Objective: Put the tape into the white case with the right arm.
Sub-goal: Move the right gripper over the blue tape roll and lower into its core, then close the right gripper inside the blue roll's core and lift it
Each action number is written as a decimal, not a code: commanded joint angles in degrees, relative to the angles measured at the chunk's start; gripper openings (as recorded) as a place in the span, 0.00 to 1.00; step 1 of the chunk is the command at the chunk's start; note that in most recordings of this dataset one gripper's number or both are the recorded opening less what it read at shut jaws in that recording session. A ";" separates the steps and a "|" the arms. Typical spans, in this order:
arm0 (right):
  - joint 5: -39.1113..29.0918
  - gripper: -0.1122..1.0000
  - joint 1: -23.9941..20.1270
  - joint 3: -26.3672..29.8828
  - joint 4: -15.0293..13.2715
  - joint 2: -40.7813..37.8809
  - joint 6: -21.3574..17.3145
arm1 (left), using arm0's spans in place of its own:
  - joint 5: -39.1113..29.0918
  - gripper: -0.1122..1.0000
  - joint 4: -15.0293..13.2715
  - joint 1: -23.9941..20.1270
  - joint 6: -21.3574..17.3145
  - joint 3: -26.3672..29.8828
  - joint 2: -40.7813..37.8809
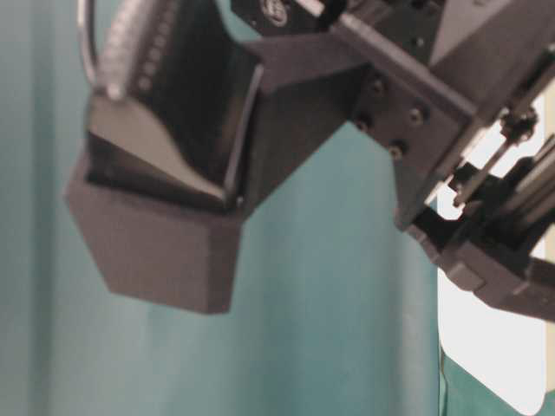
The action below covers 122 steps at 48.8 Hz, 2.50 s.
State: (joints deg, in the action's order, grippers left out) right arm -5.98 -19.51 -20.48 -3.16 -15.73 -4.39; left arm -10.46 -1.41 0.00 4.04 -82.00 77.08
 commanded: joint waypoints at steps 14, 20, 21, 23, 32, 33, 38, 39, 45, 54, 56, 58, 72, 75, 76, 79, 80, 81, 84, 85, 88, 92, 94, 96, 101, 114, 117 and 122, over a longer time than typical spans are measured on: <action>0.09 0.88 -0.18 1.49 -0.09 -1.49 -0.09 | 0.35 0.10 -0.09 -0.09 0.00 0.44 -0.35; 0.18 0.88 -0.09 1.49 -0.09 -2.46 -0.18 | 0.53 0.10 -0.09 -0.18 0.09 0.26 -0.35; 0.18 0.88 -0.09 1.49 -0.09 -2.55 -0.09 | 0.53 0.10 -0.09 -0.09 0.09 0.26 -0.26; 0.18 0.88 -0.09 1.49 -0.09 -2.90 -0.18 | 0.53 0.10 -0.18 -0.18 0.09 0.26 -0.26; 0.26 0.88 0.09 1.49 -0.09 -3.34 -0.18 | 0.53 0.10 -0.09 -0.18 0.18 0.26 -0.35; 0.26 0.87 0.18 1.49 -0.09 -3.34 -0.18 | 0.53 0.10 -0.09 -0.18 0.09 0.26 -0.35; 0.26 0.87 0.26 1.49 -0.09 -3.60 -0.09 | 0.62 0.10 -0.09 -0.09 0.18 0.18 -0.26; 0.26 0.87 0.26 1.49 -0.18 -3.69 -0.09 | 0.53 0.10 -0.09 -0.18 0.18 0.18 -0.26; 0.18 0.87 0.44 1.41 -1.32 -4.13 -0.09 | 0.62 0.10 -0.09 -0.09 0.18 0.18 -0.26; 0.26 0.86 0.44 1.49 -2.37 -4.22 -0.18 | 0.62 0.10 -0.09 -0.09 0.18 0.18 -0.26; 0.26 0.86 0.44 1.49 -2.37 -4.22 -0.18 | 0.62 0.10 -0.09 -0.09 0.18 0.18 -0.35; 0.26 0.83 0.44 1.41 -2.37 -4.22 -0.18 | 0.62 0.10 -0.09 -0.18 0.18 0.18 -0.35; -0.79 0.20 0.35 1.49 -2.37 -4.22 -0.26 | 0.62 0.10 -0.09 -0.09 0.18 0.18 -0.26; -1.41 0.12 0.18 1.58 -2.37 -4.22 -0.26 | 0.62 0.10 -0.09 -0.18 0.18 0.18 -0.35; -1.67 0.11 0.18 1.58 -2.37 -4.22 -0.26 | 0.62 0.10 -0.09 -0.18 0.18 0.18 -0.35; -2.64 0.11 0.18 1.76 -2.37 -4.22 -0.44 | 0.62 0.10 -0.09 -0.18 0.18 0.18 -0.35; -2.90 0.11 0.18 1.76 -2.37 -4.22 -0.53 | 0.53 0.10 -0.09 -0.18 0.18 0.18 -0.35; -3.34 0.11 0.09 1.85 -2.37 -4.22 -0.70 | 0.62 0.10 -0.09 -0.09 0.18 0.18 -0.35; -3.96 0.11 0.18 1.93 -2.37 -4.22 -1.05 | 0.53 0.10 -0.09 -0.18 0.18 0.18 -0.35; -4.04 0.11 0.18 1.93 -2.37 -4.22 -1.14 | 0.62 0.10 -0.09 -0.09 0.18 0.18 -0.35; -4.13 0.11 0.09 2.02 -2.37 -4.13 -1.32 | 0.62 0.10 -0.09 -0.09 0.18 0.18 -0.35; -4.22 0.11 0.09 1.93 -2.46 -3.87 -1.32 | 0.62 0.10 -0.09 -0.09 0.18 0.18 -0.35; -4.22 0.11 0.09 2.02 -2.46 -3.52 -1.32 | 0.62 0.10 -0.09 -0.18 0.18 0.18 -0.35; -4.31 0.11 0.00 2.02 -2.37 -2.90 -1.32 | 0.62 0.10 -0.09 -0.09 0.18 0.18 -0.35; -5.19 0.11 -0.09 2.02 -2.37 -0.62 -1.41 | 0.62 0.10 -0.09 -0.09 0.18 0.18 -0.35; -10.11 0.11 -0.35 3.34 -2.29 4.83 -2.99 | 0.62 0.10 -0.09 -0.18 0.18 0.18 -0.26; -10.99 0.11 -0.35 3.78 -2.37 5.10 -3.69 | 0.62 0.10 -0.09 -0.18 0.18 0.18 -0.35; -11.43 0.11 -0.35 3.96 -2.29 5.01 -4.83 | 0.62 0.10 -0.09 -0.18 0.18 0.18 -0.26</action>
State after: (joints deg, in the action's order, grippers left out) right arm -17.40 -19.60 -18.11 -5.54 -12.92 -8.61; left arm -10.37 -1.49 0.00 4.22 -82.44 77.26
